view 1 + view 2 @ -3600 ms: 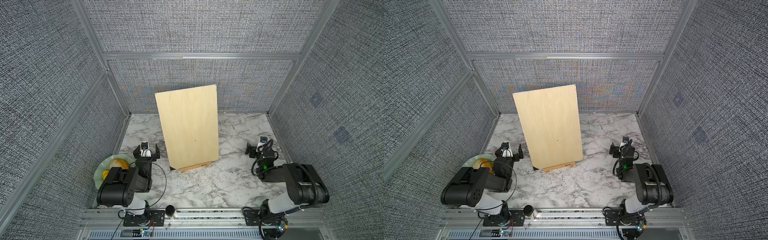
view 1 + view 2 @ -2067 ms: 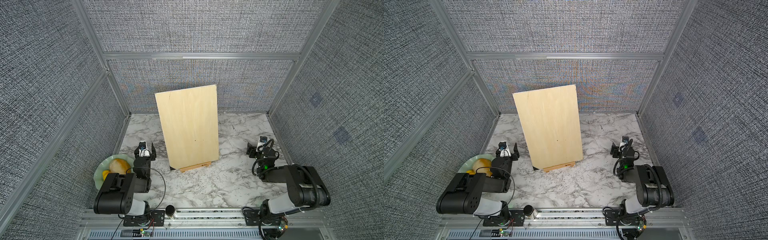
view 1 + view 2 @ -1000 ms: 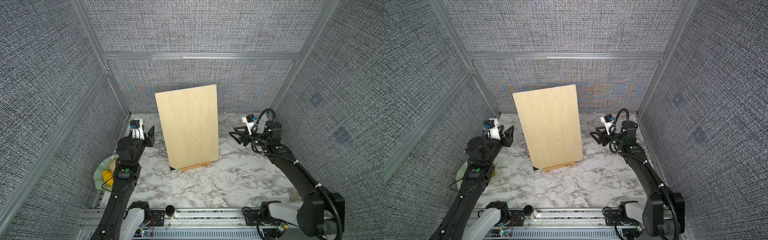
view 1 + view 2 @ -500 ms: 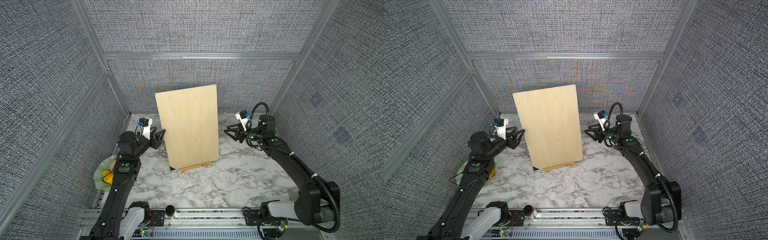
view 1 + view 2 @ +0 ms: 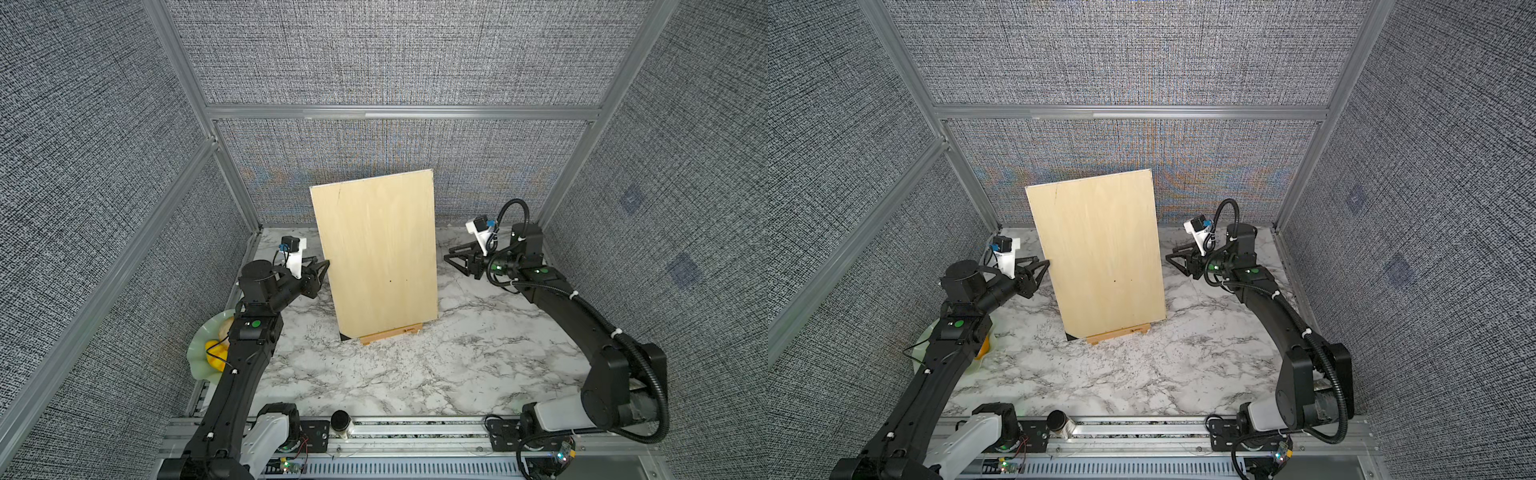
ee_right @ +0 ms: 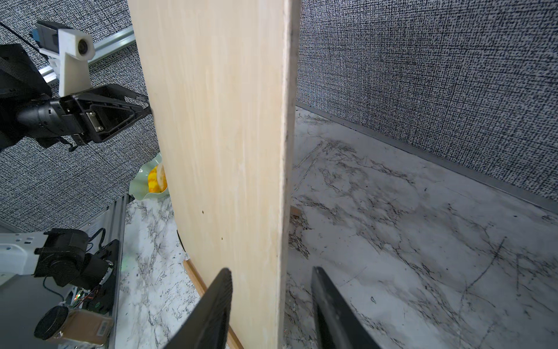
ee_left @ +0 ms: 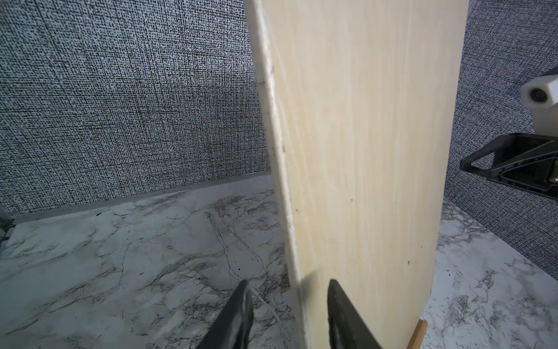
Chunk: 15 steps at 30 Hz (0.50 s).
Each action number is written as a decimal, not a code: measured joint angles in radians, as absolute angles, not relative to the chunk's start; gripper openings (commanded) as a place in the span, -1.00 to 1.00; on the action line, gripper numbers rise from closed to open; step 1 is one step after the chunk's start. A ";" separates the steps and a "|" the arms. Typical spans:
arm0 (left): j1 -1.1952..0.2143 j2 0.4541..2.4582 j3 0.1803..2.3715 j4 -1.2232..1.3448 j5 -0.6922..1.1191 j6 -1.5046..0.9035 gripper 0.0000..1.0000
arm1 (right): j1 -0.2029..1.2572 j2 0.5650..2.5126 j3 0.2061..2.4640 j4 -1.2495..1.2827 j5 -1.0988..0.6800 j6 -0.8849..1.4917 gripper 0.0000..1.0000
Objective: Disassemble the easel
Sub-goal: Adjust the easel at the center of the board.
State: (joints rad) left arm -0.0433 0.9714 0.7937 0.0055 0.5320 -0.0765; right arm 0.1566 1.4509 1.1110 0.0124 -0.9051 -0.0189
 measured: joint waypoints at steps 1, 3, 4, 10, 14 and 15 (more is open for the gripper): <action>-0.043 0.971 0.791 0.004 0.529 -0.075 -0.16 | 0.157 1.455 1.111 0.012 -0.905 -0.015 -0.08; -0.043 0.965 0.782 0.003 0.522 -0.073 -0.20 | 0.158 1.461 1.109 0.016 -0.904 -0.012 -0.07; -0.043 0.961 0.778 -0.001 0.515 -0.071 -0.23 | 0.159 1.462 1.106 0.019 -0.904 -0.012 -0.07; -0.038 0.943 0.768 -0.001 0.466 -0.072 -0.29 | 0.163 1.480 1.107 0.026 -0.897 -0.009 0.03; -0.038 0.943 0.768 0.000 0.498 -0.079 -0.26 | 0.164 1.510 1.125 0.034 -0.900 -0.003 0.03; -0.038 0.943 0.767 0.000 0.505 -0.079 -0.25 | 0.164 1.519 1.129 0.036 -0.906 -0.001 0.03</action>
